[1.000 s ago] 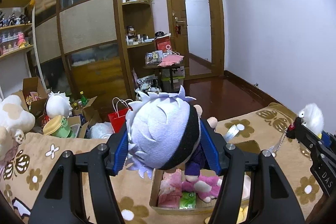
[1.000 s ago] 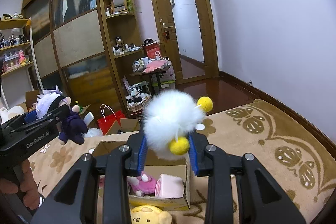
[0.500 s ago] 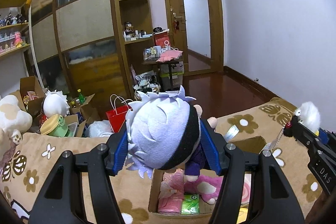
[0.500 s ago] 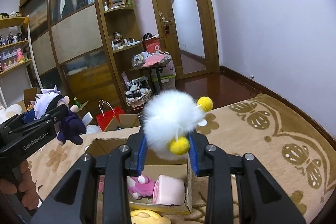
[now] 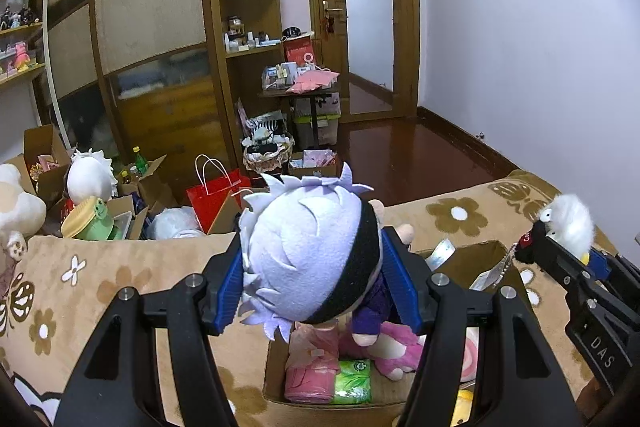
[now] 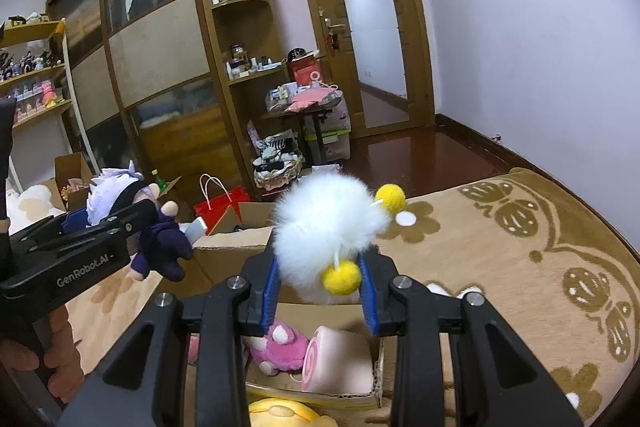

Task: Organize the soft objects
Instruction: 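Open both tools to drop the doll and pompom into the box, then withdraw both tools and lower them toward the yellow plush dog and black box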

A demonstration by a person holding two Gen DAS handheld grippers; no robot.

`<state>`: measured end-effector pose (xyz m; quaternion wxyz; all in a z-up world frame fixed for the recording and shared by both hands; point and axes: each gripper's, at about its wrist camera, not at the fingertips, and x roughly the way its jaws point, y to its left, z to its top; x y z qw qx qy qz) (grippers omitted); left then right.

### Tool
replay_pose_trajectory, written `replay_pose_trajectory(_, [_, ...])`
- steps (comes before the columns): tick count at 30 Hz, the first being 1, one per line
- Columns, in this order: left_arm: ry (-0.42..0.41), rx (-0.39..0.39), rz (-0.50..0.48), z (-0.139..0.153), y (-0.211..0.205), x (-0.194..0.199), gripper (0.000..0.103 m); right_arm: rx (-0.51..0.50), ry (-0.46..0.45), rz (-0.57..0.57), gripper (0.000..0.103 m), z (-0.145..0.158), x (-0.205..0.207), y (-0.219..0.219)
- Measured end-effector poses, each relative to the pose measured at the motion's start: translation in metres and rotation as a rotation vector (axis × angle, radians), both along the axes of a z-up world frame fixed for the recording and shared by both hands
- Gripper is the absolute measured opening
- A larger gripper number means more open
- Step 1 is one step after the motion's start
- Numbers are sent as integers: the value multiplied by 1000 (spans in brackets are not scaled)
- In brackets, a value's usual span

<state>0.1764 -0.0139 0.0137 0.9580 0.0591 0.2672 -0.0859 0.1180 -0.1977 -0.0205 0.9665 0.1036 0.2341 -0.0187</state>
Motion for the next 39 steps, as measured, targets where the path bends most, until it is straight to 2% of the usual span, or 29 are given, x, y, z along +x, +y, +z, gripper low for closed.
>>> replay_pose_trajectory(9, [62, -18, -24, -14, 0, 8, 62, 25, 10, 47, 35, -11, 6, 4])
replay_pose_trajectory(15, [145, -21, -21, -27, 1, 17, 63, 59, 44, 67, 35, -25, 11, 2])
replay_pose_trajectory(25, [247, 44, 13, -55, 4, 25, 63, 107, 114, 140, 37, -48, 15, 12])
replay_pose_trajectory(32, [278, 69, 17, -59, 11, 21, 65, 104, 141, 143, 38, -53, 7, 14])
replay_pose_trajectory(35, [274, 70, 16, -57, 13, 17, 65, 94, 129, 139, 44, -49, 0, 16])
replay_pose_trajectory(39, [248, 71, 13, -47, 15, 11, 78, 80, 112, 137, 55, -41, -8, 17])
